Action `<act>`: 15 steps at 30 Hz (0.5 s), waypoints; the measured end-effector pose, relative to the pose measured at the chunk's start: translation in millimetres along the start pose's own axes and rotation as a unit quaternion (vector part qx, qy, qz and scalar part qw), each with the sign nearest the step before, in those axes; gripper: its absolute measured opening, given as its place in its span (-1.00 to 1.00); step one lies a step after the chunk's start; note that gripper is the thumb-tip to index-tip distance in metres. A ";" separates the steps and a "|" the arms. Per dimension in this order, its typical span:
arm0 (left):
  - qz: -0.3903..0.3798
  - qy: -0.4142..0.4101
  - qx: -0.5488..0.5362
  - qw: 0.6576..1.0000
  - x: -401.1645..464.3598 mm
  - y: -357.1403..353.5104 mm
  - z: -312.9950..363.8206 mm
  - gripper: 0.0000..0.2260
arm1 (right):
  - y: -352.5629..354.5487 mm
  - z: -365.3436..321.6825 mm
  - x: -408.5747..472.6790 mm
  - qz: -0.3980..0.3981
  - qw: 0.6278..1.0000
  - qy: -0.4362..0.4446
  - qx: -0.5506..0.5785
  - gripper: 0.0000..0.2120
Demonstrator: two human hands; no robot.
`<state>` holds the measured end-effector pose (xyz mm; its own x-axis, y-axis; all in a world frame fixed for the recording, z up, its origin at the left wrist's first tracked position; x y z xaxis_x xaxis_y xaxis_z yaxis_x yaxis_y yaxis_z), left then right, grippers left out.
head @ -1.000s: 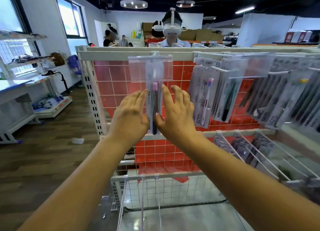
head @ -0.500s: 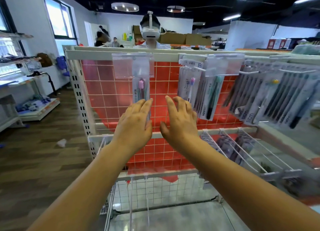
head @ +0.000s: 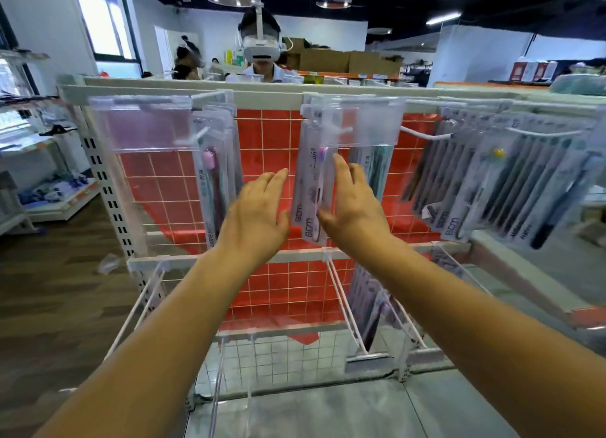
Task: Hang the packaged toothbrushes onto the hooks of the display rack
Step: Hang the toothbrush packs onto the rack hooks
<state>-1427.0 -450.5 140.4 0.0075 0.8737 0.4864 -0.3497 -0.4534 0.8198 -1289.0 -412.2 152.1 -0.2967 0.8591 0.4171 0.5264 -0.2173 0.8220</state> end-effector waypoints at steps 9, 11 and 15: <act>0.003 -0.009 -0.007 1.000 42.5 -17.8 14.0 -0.43 | 12.7 19.3 46.4 0.070 0.994 0.062 0.052 -0.25; 0.014 -0.012 0.000 1.000 50.2 -20.3 12.8 -0.42 | 12.5 18.1 55.7 0.067 0.993 0.075 0.056 -0.29; 0.015 -0.015 0.000 1.000 59.5 -24.7 8.2 -0.43 | 6.8 19.8 71.5 0.048 0.994 0.076 0.060 -0.32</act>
<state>-1410.2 -388.7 151.6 0.0249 0.8536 0.5203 -0.3500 -0.4801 0.8044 -1290.9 -343.1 179.9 -0.3529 0.7552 0.5524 0.6472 -0.2294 0.7270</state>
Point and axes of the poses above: each hand's wrist, its own x-axis towards the middle knuckle, its own y-axis out of the back of the hand, z = x × y, the point moved 2 cm from there along x, towards the middle knuckle, and after that the axes turned 5 degrees about -z, right-handed, at the moved point
